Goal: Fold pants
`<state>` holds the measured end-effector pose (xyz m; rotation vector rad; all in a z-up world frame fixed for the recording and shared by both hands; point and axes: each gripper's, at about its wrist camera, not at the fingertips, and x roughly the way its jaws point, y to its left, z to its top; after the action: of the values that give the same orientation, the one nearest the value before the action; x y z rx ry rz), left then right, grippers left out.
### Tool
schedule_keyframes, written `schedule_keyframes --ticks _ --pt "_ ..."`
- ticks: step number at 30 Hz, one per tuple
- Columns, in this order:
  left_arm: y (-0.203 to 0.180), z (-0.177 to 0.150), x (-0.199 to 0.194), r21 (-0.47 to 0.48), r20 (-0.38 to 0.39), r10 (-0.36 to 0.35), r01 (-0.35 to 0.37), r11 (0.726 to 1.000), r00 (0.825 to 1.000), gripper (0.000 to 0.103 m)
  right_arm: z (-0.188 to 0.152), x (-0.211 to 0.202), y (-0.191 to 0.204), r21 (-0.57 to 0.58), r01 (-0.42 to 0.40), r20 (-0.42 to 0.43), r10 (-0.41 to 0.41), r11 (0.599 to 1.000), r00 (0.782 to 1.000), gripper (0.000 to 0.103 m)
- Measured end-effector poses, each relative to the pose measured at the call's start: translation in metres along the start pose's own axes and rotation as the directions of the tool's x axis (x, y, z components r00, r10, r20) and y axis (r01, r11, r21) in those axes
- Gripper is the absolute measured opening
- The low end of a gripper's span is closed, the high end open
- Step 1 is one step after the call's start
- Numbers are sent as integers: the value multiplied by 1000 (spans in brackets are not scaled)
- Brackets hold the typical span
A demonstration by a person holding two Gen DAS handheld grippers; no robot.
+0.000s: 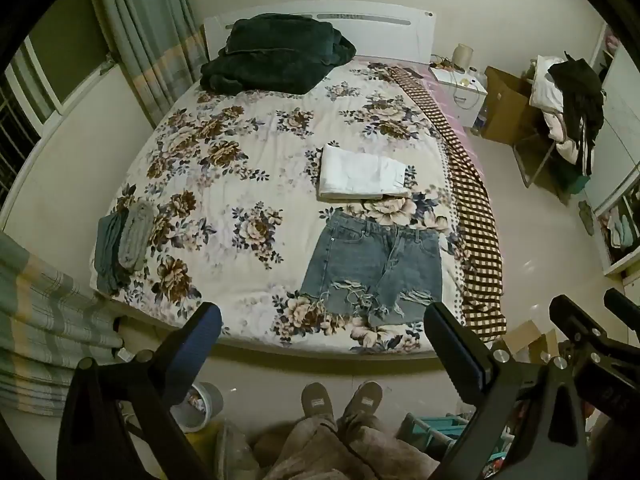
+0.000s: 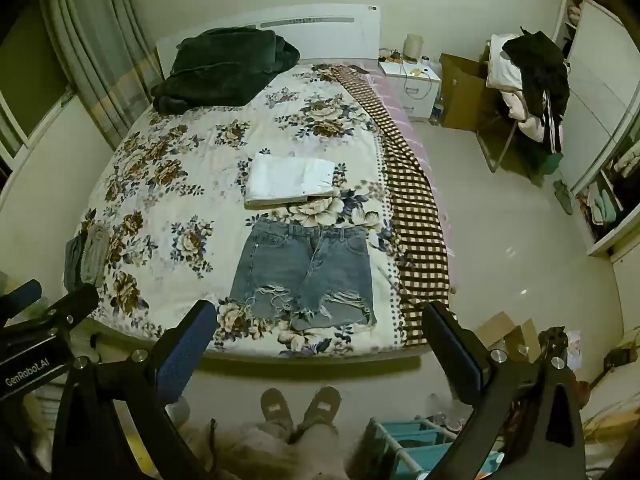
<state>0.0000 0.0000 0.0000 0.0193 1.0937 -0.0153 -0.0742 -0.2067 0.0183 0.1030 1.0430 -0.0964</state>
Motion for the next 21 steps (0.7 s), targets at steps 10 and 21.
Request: schedule_keyframes --ticks 10,21 --pt "0 0 0 0 -6 6 -6 1000 1000 103 0 0 -2 4 -7 -4 7 1000 1000 103" --pt "0 0 0 2 -7 10 -10 1000 1000 103 -2 -3 -5 2 -9 -6 9 1000 1000 103"
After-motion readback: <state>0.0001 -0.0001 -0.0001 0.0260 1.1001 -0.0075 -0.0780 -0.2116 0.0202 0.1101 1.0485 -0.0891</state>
